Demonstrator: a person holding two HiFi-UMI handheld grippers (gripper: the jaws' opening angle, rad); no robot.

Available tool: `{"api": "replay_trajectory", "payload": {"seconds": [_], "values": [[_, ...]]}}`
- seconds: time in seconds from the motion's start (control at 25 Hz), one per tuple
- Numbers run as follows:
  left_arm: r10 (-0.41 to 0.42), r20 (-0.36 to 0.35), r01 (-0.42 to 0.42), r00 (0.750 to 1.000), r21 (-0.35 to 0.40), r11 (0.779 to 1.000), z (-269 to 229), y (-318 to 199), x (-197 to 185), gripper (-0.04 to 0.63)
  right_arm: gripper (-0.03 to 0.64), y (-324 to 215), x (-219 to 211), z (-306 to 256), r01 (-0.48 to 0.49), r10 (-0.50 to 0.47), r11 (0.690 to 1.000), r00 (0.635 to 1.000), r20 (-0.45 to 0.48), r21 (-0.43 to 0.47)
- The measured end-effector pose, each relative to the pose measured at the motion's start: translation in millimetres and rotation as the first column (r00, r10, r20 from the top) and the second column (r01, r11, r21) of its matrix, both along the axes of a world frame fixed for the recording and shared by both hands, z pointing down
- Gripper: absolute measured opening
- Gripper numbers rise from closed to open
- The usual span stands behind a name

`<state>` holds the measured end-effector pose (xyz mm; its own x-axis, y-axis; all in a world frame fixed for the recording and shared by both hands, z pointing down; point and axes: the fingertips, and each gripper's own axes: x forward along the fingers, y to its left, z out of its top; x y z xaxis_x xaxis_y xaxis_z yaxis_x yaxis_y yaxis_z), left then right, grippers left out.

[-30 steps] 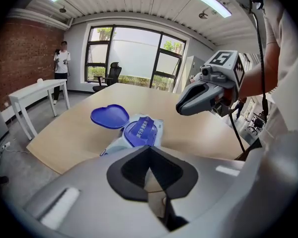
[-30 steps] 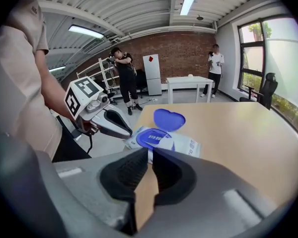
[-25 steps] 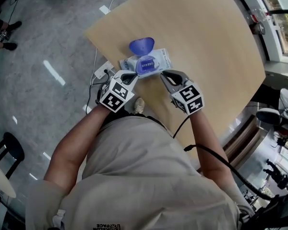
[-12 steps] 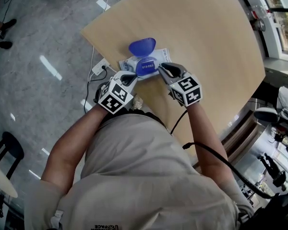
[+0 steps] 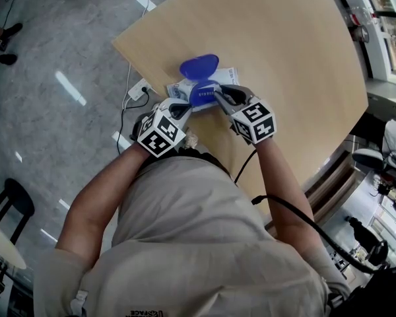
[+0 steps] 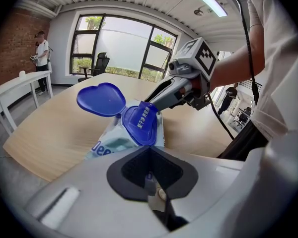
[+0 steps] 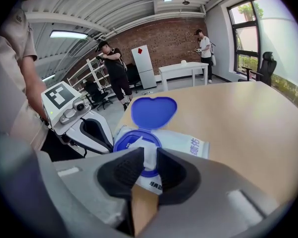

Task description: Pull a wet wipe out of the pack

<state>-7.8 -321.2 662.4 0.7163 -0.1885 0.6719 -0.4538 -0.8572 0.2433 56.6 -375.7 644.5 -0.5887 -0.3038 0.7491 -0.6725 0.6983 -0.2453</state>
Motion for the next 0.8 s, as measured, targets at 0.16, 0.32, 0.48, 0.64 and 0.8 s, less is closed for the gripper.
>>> {"api": "replay_trajectory", "payload": {"seconds": [0.16,0.32,0.48,0.64,0.8], "values": [[0.002,-0.001,-0.002,1.000,-0.005,1.000,2.5,-0.2,1.9,0.006,0.054,0.9,2.1,3.7,0.005,-0.005,1.000,1.000,-0.010,0.000],[0.001,0.002,-0.001,1.000,-0.004,1.000,4.9,-0.2,3.3,0.006,0.010,1.6,4.8,3.3,0.008,-0.008,1.000,1.000,-0.016,0.014],[-0.003,0.007,0.003,1.000,0.000,1.000,7.1,0.3,2.5,0.006,0.005,2.9,4.2,0.9,0.007,-0.006,1.000,1.000,-0.007,0.026],[-0.002,0.011,0.002,1.000,0.004,1.000,7.3,0.0,2.7,0.006,0.004,2.4,4.9,-5.0,0.002,-0.002,0.999,1.000,-0.003,0.041],[-0.003,0.016,0.003,1.000,0.007,1.000,8.8,-0.4,3.8,0.006,0.003,0.9,7.4,-10.7,-0.002,0.002,0.998,1.000,0.000,0.056]]}}
